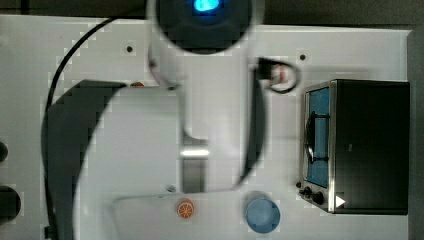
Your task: Pick Ketchup from oven and place it on table.
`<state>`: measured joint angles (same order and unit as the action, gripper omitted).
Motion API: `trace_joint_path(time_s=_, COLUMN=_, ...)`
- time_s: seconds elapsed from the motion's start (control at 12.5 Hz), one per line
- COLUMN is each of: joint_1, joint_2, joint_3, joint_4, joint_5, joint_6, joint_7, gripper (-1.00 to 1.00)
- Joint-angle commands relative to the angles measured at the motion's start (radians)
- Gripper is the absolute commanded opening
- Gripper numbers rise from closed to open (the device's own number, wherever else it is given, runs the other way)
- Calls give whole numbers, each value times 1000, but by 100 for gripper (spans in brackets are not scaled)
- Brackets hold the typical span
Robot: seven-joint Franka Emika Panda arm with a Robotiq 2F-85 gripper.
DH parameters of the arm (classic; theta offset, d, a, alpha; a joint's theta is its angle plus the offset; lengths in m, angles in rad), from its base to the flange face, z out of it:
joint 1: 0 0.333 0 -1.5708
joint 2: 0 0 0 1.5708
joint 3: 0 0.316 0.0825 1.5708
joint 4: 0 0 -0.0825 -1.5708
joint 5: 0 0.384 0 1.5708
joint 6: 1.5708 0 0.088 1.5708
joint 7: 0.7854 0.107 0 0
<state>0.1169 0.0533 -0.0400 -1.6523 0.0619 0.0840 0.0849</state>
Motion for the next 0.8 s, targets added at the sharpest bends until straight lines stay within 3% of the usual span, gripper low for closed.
trace_joint_path(time_s=0.08, joint_1=-36, joint_2=33, joint_3=-8, joint_4=-120, joint_5=-40, joint_6=51, joint_7=5, gripper=26)
trace_joint_path(time_s=0.64, joint_1=-39, joint_2=66, joint_3=-34, joint_4=-544, joint_5=-52, joint_6=524, joint_7=5, gripper=26)
trace_joint_path(time_s=0.8, joint_1=-40, joint_2=117, joint_3=-37, joint_4=-609, joint_5=-51, joint_6=665, joint_7=5, gripper=27)
